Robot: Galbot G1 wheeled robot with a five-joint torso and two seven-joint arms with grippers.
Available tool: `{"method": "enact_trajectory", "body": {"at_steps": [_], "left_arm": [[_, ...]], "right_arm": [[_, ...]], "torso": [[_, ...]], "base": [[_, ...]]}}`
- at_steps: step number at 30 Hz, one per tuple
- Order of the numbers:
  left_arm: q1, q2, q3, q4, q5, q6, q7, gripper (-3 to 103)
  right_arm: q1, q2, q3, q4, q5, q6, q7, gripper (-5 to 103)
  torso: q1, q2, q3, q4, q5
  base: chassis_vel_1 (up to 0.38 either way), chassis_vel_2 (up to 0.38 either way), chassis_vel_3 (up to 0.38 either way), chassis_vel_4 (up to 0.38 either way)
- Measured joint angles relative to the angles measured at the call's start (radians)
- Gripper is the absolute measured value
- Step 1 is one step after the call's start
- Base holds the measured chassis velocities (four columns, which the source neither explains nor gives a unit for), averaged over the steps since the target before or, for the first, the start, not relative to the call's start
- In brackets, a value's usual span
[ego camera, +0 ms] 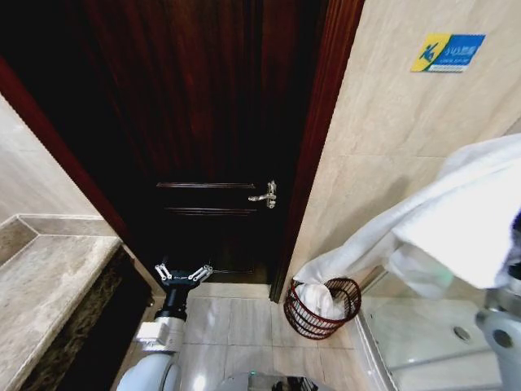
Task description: Discard the used towel into the hamper.
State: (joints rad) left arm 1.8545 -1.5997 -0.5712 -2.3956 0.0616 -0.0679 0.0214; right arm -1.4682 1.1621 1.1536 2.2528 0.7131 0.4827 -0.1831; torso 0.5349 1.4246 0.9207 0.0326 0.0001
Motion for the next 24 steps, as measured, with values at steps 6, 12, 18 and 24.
{"method": "enact_trajectory", "body": {"at_steps": [6,12,18,24], "left_arm": [[0.0,0.0,0.0,0.0,0.0,0.0,0.0,100],[0.0,0.0,0.0,0.0,0.0,0.0,0.0,100],[0.0,0.0,0.0,0.0,0.0,0.0,0.0,100],[0.0,0.0,0.0,0.0,0.0,0.0,0.0,100]], "right_arm": [[0.014,0.0,-0.042,-0.04,-0.019,0.015,-0.006,14],[0.036,0.001,-0.069,-0.114,-0.041,0.04,-0.02,14],[0.055,0.006,-0.099,-0.182,-0.053,0.06,-0.035,14],[0.096,0.012,-0.152,-0.284,-0.056,0.098,-0.075,14]], "torso": [[0.0,0.0,0.0,0.0,-0.0002],[0.0,0.0,0.0,-0.0001,0.0],[0.0,0.0,0.0,-0.0001,-0.0001],[0.0,0.0,0.0,-0.0001,0.0]], "base": [[0.0,0.0,0.0,0.0],[0.0,0.0,0.0,0.0],[0.0,0.0,0.0,0.0],[0.0,0.0,0.0,0.0]]}}
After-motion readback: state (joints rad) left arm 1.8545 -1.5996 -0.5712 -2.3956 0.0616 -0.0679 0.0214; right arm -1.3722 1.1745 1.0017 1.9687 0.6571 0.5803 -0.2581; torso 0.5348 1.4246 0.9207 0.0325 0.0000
